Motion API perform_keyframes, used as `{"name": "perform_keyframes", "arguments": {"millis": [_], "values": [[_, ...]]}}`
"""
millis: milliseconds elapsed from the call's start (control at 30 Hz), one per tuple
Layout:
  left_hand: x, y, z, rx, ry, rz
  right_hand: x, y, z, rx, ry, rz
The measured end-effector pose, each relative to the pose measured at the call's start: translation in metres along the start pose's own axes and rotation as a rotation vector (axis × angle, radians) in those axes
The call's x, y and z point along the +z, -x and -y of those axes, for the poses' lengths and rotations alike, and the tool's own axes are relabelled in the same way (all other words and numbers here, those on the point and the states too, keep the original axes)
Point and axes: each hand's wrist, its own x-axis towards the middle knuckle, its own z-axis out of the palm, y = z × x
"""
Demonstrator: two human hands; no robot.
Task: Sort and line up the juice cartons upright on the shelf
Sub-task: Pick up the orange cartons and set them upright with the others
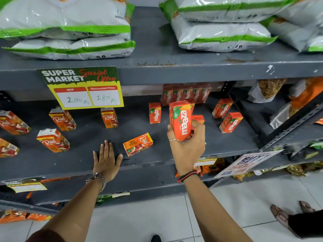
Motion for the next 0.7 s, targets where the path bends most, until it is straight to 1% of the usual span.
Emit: {"name": "perform_keyframes", "arguments": {"millis": [100, 233, 333, 433, 533, 700], "values": [[-0.002, -0.002, -0.002, -0.004, -0.006, 0.020, -0.002, -0.006, 0.008, 0.025, -0.045, -0.024], [-0.002, -0.001, -0.003, -0.006, -0.013, 0.004, -0.001, -0.008, -0.003, 0.081, 0.023, 0.009], [-0.001, -0.001, -0.006, -0.008, -0.022, -0.023, 0.005, -0.003, -0.024, 0.133, 0.083, 0.086], [-0.002, -0.001, -0.008, -0.019, -0.030, -0.013, 0.018, 0.003, -0.050, 0.201, 0.135, 0.204], [-0.001, -0.002, -0.007, -0.014, -0.027, -0.032, 0.036, 0.007, -0.071, 0.259, 0.141, 0.298], [0.005, -0.006, 0.000, 0.003, -0.034, -0.080, 0.069, 0.004, -0.083, 0.320, 0.138, 0.333]]}}
